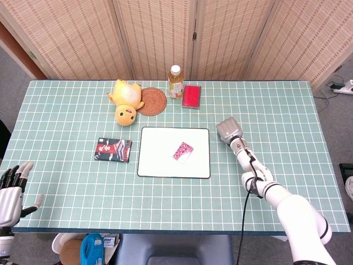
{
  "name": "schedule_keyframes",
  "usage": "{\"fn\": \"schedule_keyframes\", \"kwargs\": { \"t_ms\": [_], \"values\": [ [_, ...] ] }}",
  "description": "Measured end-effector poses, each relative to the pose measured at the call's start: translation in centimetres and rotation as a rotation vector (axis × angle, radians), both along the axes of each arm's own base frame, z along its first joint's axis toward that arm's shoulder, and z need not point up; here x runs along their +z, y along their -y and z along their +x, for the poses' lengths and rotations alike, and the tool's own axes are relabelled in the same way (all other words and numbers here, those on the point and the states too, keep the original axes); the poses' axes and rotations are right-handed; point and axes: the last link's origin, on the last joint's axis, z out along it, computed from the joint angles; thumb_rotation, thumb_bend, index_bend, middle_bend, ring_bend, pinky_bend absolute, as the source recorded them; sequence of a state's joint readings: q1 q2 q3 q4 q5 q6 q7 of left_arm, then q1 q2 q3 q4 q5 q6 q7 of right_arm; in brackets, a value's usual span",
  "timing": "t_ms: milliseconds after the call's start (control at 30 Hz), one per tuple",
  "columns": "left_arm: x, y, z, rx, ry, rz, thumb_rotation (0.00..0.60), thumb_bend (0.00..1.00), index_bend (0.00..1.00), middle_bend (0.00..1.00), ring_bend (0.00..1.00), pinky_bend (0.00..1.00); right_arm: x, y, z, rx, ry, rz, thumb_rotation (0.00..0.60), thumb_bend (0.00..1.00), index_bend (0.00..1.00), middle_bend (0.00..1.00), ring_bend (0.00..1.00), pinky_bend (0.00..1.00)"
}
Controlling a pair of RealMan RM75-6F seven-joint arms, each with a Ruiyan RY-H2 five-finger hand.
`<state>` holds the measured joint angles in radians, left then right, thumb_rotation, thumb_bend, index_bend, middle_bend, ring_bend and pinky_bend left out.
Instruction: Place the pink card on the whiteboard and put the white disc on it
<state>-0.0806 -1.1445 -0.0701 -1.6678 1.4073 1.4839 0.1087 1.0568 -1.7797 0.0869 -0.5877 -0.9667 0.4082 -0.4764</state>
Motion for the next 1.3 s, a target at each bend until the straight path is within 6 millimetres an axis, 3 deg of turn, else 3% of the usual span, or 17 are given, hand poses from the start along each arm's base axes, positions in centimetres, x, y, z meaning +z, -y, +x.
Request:
{"fn": "schedule_keyframes", "kwargs": {
  "t_ms": [1300],
  "values": [
    [0.09, 0.24, -0.32, 0.006, 0.003, 0.006, 0.600, 0.32, 0.00, 0.00, 0.00, 0.00, -0.13, -0.13, 0.60, 0.018, 0.029, -0.004, 0.600, 0.32, 0.54, 0.95, 1.00, 1.00]
  ]
}}
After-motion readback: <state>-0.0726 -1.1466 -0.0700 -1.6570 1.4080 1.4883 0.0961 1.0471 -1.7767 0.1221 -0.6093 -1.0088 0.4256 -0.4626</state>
